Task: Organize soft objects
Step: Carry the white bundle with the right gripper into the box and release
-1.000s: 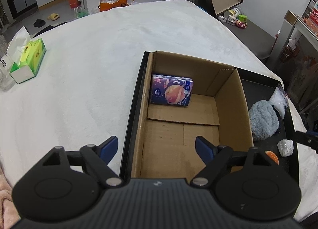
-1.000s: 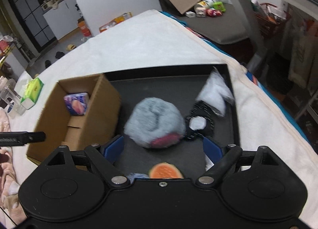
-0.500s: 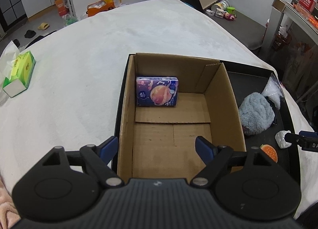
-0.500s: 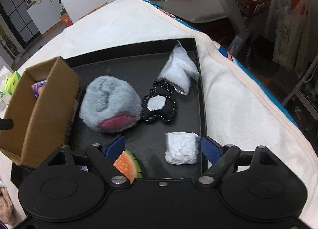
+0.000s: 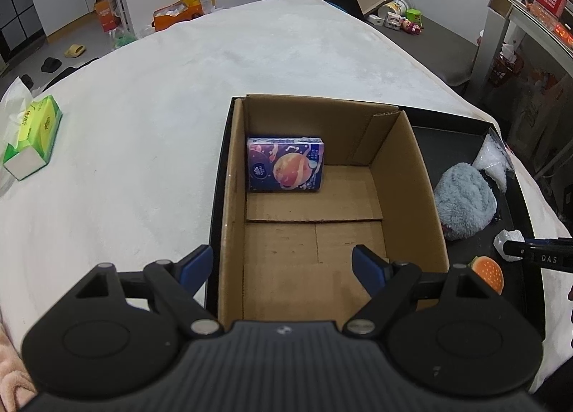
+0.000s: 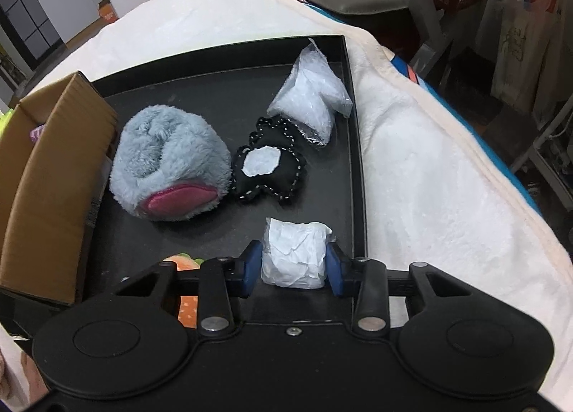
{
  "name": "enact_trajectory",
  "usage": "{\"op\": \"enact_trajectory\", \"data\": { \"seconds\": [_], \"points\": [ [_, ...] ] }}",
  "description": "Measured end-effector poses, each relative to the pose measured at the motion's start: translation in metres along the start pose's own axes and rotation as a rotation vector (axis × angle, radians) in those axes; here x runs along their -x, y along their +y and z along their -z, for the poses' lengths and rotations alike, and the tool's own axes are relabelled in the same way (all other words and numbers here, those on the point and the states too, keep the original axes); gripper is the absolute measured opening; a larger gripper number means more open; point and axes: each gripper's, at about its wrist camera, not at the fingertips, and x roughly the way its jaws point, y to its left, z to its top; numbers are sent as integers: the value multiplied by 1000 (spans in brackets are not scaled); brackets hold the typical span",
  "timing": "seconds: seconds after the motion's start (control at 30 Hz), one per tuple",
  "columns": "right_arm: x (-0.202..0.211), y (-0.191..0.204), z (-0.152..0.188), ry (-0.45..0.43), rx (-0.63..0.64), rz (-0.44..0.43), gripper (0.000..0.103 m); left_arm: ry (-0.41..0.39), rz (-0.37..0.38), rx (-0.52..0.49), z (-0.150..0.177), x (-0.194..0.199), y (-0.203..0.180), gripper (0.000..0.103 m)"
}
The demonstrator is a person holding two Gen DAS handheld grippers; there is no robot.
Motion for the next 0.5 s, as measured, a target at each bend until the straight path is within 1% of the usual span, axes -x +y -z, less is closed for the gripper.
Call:
{"op": "enact_trajectory", "data": {
  "seconds": [0.27, 0.5],
  "points": [
    [14, 13, -4, -25, 19, -8, 37, -17, 14, 11, 3, 4, 6, 84],
    [32, 32, -16, -68, 37, -33, 37, -33, 38, 34, 5, 10, 15, 84]
  ]
}}
